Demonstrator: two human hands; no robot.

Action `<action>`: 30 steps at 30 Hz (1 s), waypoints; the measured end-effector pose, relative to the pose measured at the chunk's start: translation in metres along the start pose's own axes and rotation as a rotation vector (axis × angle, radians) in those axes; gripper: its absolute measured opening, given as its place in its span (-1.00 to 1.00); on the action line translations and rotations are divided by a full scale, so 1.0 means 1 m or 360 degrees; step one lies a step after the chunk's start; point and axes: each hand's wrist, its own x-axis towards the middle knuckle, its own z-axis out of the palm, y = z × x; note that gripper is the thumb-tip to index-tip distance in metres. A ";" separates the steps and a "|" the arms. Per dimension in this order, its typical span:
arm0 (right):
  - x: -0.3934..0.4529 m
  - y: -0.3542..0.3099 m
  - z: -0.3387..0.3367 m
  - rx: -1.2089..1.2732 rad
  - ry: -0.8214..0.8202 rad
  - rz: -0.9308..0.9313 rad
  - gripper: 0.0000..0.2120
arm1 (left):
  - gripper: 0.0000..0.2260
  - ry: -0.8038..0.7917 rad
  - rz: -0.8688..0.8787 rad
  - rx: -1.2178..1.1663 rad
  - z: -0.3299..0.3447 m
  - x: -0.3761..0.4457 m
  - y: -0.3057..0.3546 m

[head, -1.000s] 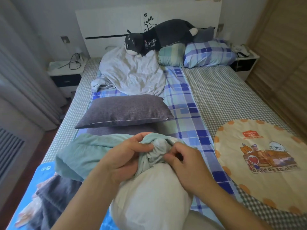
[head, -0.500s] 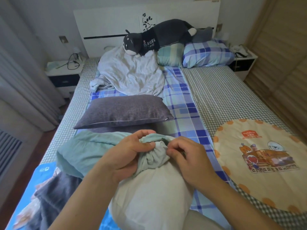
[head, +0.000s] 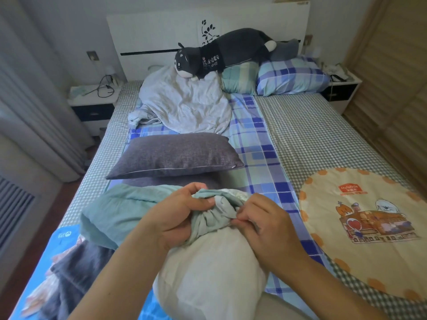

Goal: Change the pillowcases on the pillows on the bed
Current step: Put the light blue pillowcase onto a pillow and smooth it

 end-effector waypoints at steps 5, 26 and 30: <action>-0.004 0.003 0.002 -0.0079 -0.0081 -0.0077 -0.80 | -0.72 -0.0050 0.0041 0.0116 0.004 0.000 -0.003; 0.049 -0.003 -0.033 0.1430 -0.1311 0.1256 -0.66 | -0.60 -0.0003 0.0382 0.1236 0.015 -0.022 -0.013; 0.058 0.001 -0.038 0.1610 -0.1331 0.1276 -0.78 | -0.82 0.0467 0.1733 0.1816 -0.003 -0.047 -0.025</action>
